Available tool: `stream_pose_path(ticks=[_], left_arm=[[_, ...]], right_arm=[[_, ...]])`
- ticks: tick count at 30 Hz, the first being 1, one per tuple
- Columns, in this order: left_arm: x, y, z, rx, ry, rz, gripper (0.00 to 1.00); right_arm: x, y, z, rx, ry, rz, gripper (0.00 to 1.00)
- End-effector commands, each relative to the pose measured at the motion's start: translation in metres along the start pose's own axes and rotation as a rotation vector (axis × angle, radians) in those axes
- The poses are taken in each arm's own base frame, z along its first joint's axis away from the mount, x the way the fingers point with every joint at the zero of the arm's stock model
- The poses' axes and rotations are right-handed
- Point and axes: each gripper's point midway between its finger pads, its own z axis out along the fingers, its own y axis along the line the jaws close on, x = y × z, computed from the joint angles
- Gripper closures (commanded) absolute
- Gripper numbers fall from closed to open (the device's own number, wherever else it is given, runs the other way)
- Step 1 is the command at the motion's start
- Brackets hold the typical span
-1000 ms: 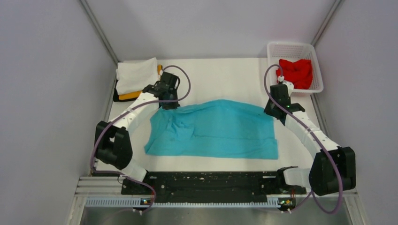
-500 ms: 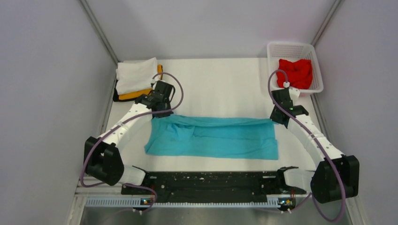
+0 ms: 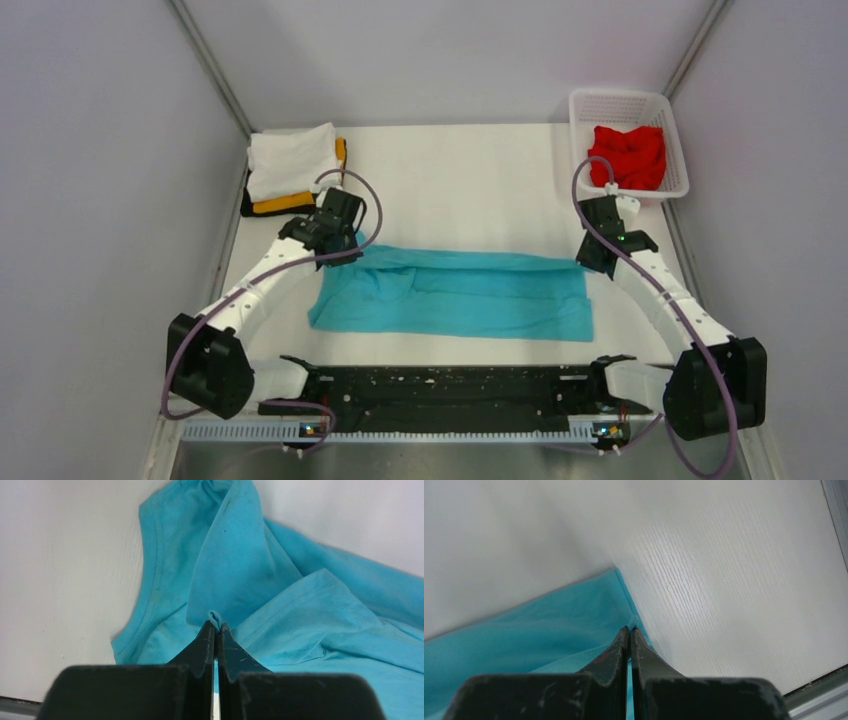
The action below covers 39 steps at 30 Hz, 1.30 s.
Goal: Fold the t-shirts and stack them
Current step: Fold the other side of the tshirt into a rectangle
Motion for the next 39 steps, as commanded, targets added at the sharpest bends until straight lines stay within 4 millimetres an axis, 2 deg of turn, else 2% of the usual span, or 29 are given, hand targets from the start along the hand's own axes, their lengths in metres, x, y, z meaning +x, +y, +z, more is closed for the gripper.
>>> stream_pose_path(ticks=[1, 4, 6, 7, 9, 10, 12, 13, 15, 16, 20, 24, 28, 31, 36, 39], left_arm=[[0.014, 0.005, 0.000, 0.006, 0.013, -0.052, 0.99], [0.033, 0.014, 0.006, -0.026, 0.052, -0.079, 0.92], [0.044, 0.021, 0.009, -0.053, 0.063, -0.116, 0.84], [0.049, 0.023, 0.010, -0.055, 0.068, -0.139, 0.77], [0.059, 0.025, 0.011, -0.053, 0.079, -0.168, 0.59], [0.063, 0.028, 0.009, -0.057, 0.084, -0.178, 0.49], [0.066, 0.033, 0.005, -0.068, 0.082, -0.199, 0.36], [0.064, 0.033, 0.002, -0.063, 0.072, -0.205, 0.28], [0.055, 0.029, -0.005, -0.032, 0.041, -0.210, 0.15], [0.045, 0.021, -0.009, 0.004, 0.021, -0.208, 0.11], [0.023, -0.023, -0.012, 0.203, 0.006, -0.190, 0.05], [0.010, -0.067, 0.001, 0.344, 0.039, -0.177, 0.04], [0.001, -0.098, 0.023, 0.347, 0.071, -0.117, 0.03], [0.007, -0.119, 0.038, 0.354, 0.136, -0.063, 0.03], [0.026, -0.131, 0.060, 0.340, 0.213, -0.037, 0.02], [0.038, -0.135, 0.062, 0.343, 0.242, -0.017, 0.02]], right_arm=[[0.010, -0.005, -0.003, 0.005, 0.025, 0.041, 0.99], [0.034, -0.004, 0.000, -0.006, 0.103, 0.072, 0.92], [0.049, -0.010, 0.002, 0.025, 0.143, 0.091, 0.82], [0.054, -0.013, 0.003, 0.038, 0.154, 0.092, 0.74], [0.061, -0.020, 0.002, 0.061, 0.171, 0.089, 0.48], [0.060, -0.021, 0.000, 0.065, 0.168, 0.088, 0.36], [0.051, -0.021, -0.006, 0.048, 0.140, 0.085, 0.23], [0.042, -0.019, -0.009, 0.033, 0.111, 0.085, 0.20], [0.023, -0.013, -0.016, -0.018, 0.037, 0.088, 0.06], [0.014, -0.008, -0.019, -0.057, 0.003, 0.088, 0.02], [-0.004, 0.029, -0.030, -0.285, -0.072, 0.053, 0.01], [0.000, 0.056, -0.033, -0.445, -0.077, 0.027, 0.01], [0.005, 0.059, -0.028, -0.452, -0.063, 0.004, 0.01], [0.006, 0.056, -0.025, -0.435, -0.060, -0.002, 0.01], [0.009, 0.055, -0.026, -0.438, -0.058, -0.003, 0.01], [0.010, 0.055, -0.025, -0.438, -0.059, -0.003, 0.01]])
